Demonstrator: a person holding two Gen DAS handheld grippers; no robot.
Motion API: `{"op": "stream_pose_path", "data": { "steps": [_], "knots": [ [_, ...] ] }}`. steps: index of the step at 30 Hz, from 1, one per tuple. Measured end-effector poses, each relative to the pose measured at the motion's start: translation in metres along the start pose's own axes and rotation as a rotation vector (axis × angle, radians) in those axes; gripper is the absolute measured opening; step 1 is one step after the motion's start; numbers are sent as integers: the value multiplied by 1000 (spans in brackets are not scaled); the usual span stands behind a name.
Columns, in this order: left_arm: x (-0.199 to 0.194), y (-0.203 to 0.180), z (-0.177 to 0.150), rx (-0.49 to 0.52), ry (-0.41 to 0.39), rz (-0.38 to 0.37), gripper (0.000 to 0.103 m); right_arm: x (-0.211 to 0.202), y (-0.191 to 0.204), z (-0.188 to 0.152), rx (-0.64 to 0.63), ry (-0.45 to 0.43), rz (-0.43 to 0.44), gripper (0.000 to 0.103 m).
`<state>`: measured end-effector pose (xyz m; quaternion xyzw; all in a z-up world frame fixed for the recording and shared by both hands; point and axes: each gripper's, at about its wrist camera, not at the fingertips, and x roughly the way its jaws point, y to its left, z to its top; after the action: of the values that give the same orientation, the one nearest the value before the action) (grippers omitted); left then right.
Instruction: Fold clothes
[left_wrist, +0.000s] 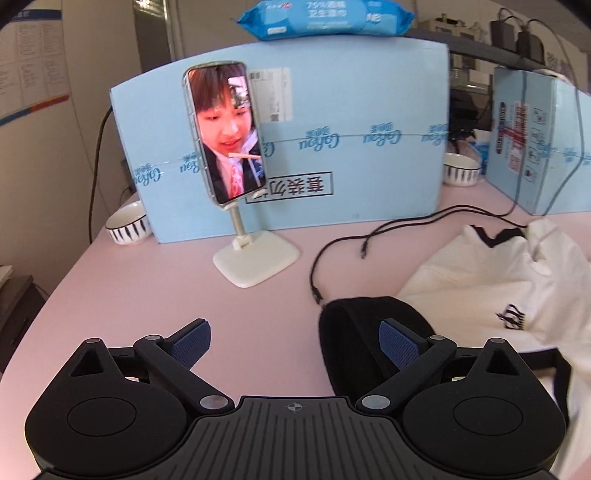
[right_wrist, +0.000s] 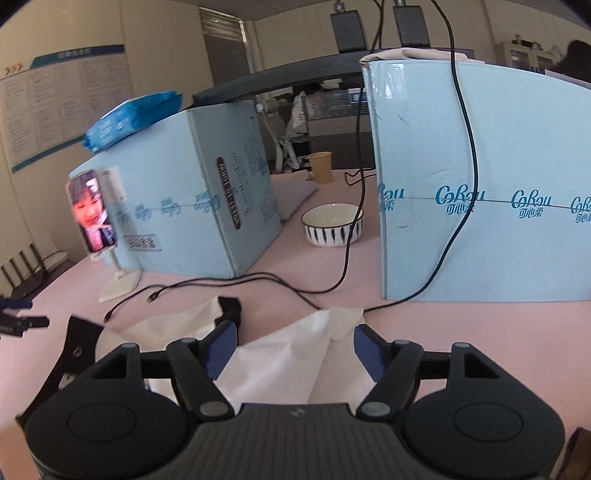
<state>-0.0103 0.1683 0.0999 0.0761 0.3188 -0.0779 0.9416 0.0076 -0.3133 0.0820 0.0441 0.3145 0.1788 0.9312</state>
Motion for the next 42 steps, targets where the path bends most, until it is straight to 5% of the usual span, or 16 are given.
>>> {"op": "stream_pose_path", "data": {
  "steps": [8, 12, 20, 21, 23, 24, 27, 32, 42],
  "knots": [
    [-13, -77, -36, 176, 67, -252, 100, -32, 23, -75, -128, 123, 2, 72],
    [3, -92, -49, 238, 108, -212, 100, -32, 13, -96, -105, 176, -10, 70],
    [14, -78, -69, 126, 162, -281, 99, -18, 12, -101, -145, 185, -44, 65],
    [14, -77, -70, 122, 159, -292, 92, -16, 10, -101, -128, 193, -27, 64],
    [10, -77, -70, 120, 148, -319, 68, -13, 9, -100, -120, 199, -20, 40],
    [8, -78, -69, 127, 137, -312, 46, -14, 9, -99, -124, 194, -40, 7],
    [2, -83, -66, 146, 129, -305, 20, -24, 5, -98, -54, 171, -25, 3],
    [-15, -79, -55, 154, 91, -302, 16, -58, 18, -99, -78, 73, -26, 3],
    [-41, -50, -41, 147, 108, -421, 16, -144, 28, -120, -34, -41, -41, 3]
  ]
}}
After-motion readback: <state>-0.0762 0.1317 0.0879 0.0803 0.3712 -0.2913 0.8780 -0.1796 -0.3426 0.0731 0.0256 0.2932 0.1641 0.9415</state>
